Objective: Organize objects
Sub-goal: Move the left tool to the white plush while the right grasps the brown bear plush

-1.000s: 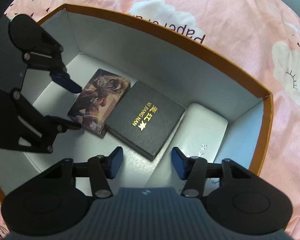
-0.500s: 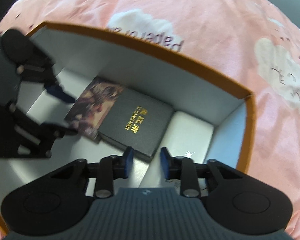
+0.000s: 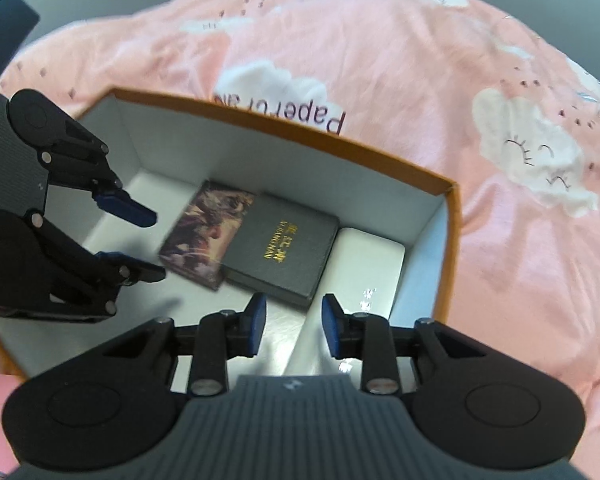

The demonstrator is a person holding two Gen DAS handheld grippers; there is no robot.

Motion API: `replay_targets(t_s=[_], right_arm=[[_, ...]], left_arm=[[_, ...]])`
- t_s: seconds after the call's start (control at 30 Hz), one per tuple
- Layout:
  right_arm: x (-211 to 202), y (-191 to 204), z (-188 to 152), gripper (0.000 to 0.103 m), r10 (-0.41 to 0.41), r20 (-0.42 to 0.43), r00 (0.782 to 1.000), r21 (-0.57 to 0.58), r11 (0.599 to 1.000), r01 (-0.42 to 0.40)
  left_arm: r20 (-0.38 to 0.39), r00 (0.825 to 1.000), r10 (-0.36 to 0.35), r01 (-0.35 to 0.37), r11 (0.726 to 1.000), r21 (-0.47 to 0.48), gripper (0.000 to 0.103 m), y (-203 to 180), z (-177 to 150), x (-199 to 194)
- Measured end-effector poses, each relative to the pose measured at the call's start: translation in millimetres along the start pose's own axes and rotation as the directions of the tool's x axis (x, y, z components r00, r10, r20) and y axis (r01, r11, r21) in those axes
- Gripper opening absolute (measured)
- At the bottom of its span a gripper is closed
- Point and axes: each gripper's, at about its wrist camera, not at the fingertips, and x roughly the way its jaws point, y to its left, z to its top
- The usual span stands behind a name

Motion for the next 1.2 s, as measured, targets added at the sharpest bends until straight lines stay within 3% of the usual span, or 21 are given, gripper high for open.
replay_targets(t_s=[0.13,0.17,0.27,0.43,0.67,0.77,0.9,1.07,1.2], right_arm=[[-34.9,3.0,-19.4,0.04,0.032,0.083,0.996,0.104,0.994,-0.04],[-43.4,4.9,-25.3,0.04,0.035,0.102,0.994,0.124,0.991,-0.047],[-70.8,14.5,-46.8,0.04,0.034,0.161,0.986,0.162,0.985,-0.06],[-104.9,38.0,-90.9,0.04,-0.019,0.257,0.966,0.175,0.984,-0.027],[-116.4,68.0,-142.3,0.045,0.003,0.269,0.963,0.234,0.97,-0.068],[-110.7,85.3,-158.6,0.045,0.013,0.245,0.969,0.235,0.969,-0.072],[-98.2,104.8,-176.1,0.046,-0.026,0.165,0.986,0.225,0.974,-0.012],[-100.1,109.5,-195.9,0.052,-0.129,0.142,0.981,0.205,0.974,0.099],[-101.8,97.3,-204.6,0.051,-0.151,0.112,0.982,0.258,0.959,0.118]], left_arm=[[0.14,0.99,-0.026,0.039,0.995,-0.091,0.046,-10.6,-33.1,-55.8],[0.173,0.984,-0.029,0.049,0.992,-0.112,0.046,-3.1,-43.7,-67.0],[0.264,0.963,-0.046,0.092,0.982,-0.166,0.046,-28.8,-55.6,-98.7],[0.359,0.933,-0.029,0.129,0.957,-0.258,0.046,-63.7,-90.0,-103.9],[0.327,0.943,0.06,0.075,0.92,-0.384,0.045,-105.7,-150.9,-120.7],[0.309,0.95,0.05,0.083,0.91,-0.405,0.045,-122.5,-169.9,-119.7],[0.273,0.962,0.029,0.09,0.907,-0.412,0.045,-137.0,-183.4,-107.9],[0.288,0.957,-0.012,0.147,0.88,-0.451,0.044,-134.7,-188.1,-101.6],[0.302,0.951,-0.059,0.201,0.862,-0.466,0.044,-132.8,-189.1,-97.9]])
